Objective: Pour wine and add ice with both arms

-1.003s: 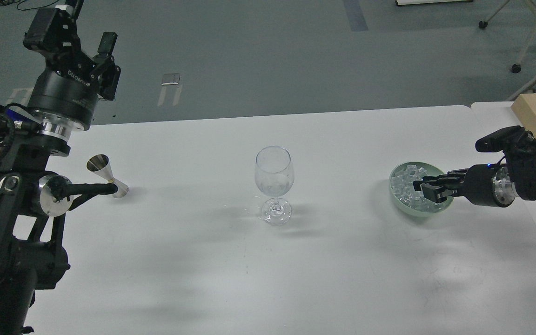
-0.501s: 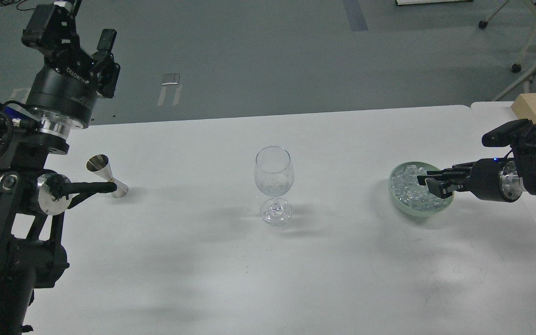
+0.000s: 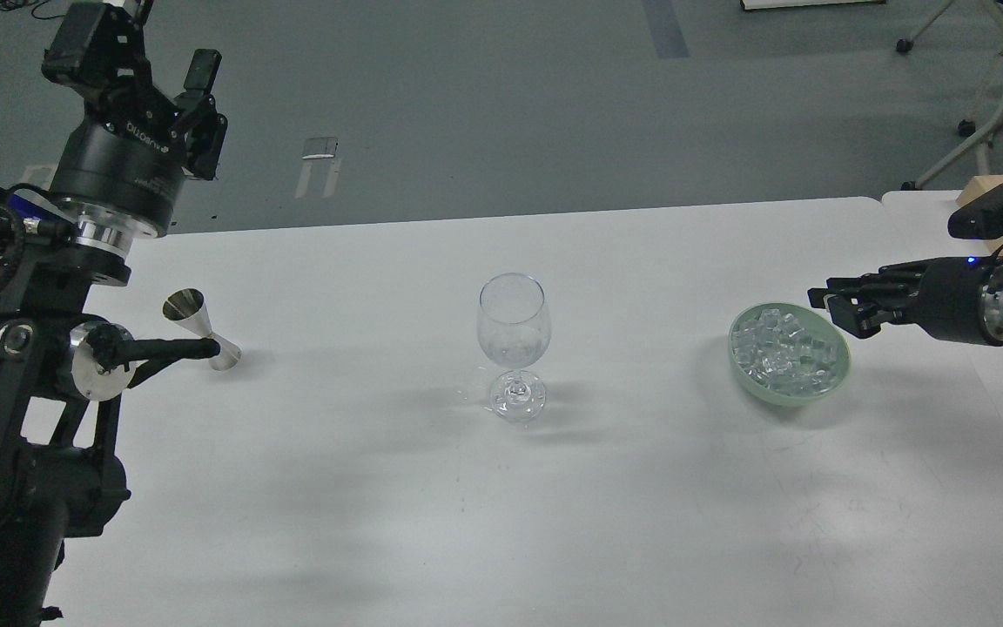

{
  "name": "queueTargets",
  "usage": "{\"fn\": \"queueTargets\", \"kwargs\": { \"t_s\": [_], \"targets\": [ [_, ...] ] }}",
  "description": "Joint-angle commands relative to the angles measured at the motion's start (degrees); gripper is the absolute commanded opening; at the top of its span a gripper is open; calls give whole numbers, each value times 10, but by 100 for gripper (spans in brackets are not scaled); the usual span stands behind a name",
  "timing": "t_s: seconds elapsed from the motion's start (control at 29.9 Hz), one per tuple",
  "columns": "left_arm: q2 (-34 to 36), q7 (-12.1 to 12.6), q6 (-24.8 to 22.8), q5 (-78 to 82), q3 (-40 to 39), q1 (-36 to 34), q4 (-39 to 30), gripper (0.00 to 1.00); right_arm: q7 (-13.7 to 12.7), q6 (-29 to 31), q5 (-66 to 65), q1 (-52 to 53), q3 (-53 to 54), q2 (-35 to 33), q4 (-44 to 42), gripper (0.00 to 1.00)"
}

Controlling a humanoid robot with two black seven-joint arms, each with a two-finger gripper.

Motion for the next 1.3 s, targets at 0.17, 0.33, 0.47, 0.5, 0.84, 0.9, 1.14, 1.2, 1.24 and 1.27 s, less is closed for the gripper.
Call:
{"fn": "queueTargets", "kwargs": {
  "t_s": [0.17, 0.33, 0.47, 0.5, 0.84, 0.9, 1.14, 1.2, 1.24, 1.27],
  "targets": [
    [-1, 0, 0, 1, 3, 0, -2, 80, 0, 0, 0, 2, 22, -10, 36, 30],
    [-1, 0, 0, 1, 5, 0, -2, 80, 0, 0, 0, 2, 28, -2, 61, 29],
    [-2, 0, 0, 1, 5, -1, -2, 80, 0, 0, 0, 16, 27, 3, 65, 29],
    [-2, 1, 0, 1, 5, 0, -2, 80, 0, 0, 0, 16, 27, 3, 65, 29],
    [-3, 0, 0, 2, 5, 0, -2, 80, 0, 0, 0, 9, 22, -3, 64, 29],
    [-3, 0, 0, 2, 4, 1, -2, 80, 0, 0, 0, 6, 20, -4, 61, 29],
    [-2, 0, 0, 3, 2, 0, -3, 80, 0, 0, 0, -19, 20, -9, 58, 29],
    [-3, -1, 0, 3, 2, 0, -4, 80, 0, 0, 0, -23, 21, -9, 55, 29],
    [-3, -1, 0, 3, 2, 0, -4, 80, 0, 0, 0, -23, 21, -9, 53, 29],
    [-3, -1, 0, 3, 2, 0, -6, 80, 0, 0, 0, -25, 21, -9, 46, 29]
  ]
}}
